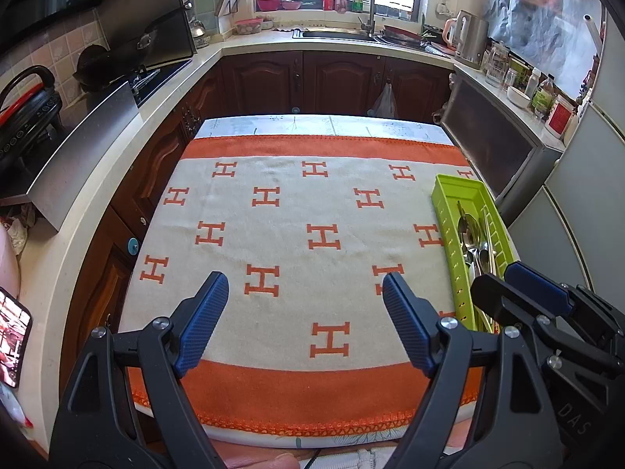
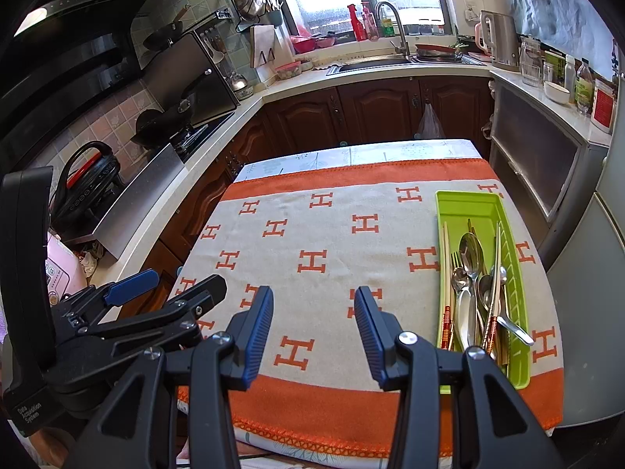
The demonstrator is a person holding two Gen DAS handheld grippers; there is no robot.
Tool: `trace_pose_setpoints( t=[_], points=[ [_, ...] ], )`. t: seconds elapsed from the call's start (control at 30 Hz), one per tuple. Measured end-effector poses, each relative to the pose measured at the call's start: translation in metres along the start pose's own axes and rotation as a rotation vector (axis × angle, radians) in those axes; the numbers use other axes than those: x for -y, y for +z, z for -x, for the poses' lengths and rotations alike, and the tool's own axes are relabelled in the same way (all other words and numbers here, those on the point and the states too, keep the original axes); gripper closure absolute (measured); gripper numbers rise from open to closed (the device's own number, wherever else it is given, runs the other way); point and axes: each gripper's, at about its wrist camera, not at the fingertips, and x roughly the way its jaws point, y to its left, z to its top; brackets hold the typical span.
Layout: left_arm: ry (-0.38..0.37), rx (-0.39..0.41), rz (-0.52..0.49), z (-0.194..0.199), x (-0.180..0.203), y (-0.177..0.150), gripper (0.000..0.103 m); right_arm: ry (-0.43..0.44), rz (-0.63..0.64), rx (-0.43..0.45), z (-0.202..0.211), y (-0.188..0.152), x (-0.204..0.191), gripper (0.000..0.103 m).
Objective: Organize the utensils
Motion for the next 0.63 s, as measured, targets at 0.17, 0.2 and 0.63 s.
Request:
trace_pose_setpoints(
  t=[0.17, 0.2, 0.63],
  points=[
    [-0.001, 0.0, 0.0, -0.0005, 0.0002, -0.0003, 0.024, 0.0, -0.001, 0.0, 0.0001, 0.0001, 0.0, 0.06],
    [-0.001, 0.0, 0.0, 0.0, -0.0001, 0.0003, 0.024, -0.001, -0.001, -0.001, -0.0001, 0.0001, 0.0, 0.06],
    [-0.003, -0.005, -0.001, -0.0031, -0.0008, -0.002, 0.024, -0.003, -0.003, -0.006, -0.0036, -0.0034, -0.0012, 0.06]
  ],
)
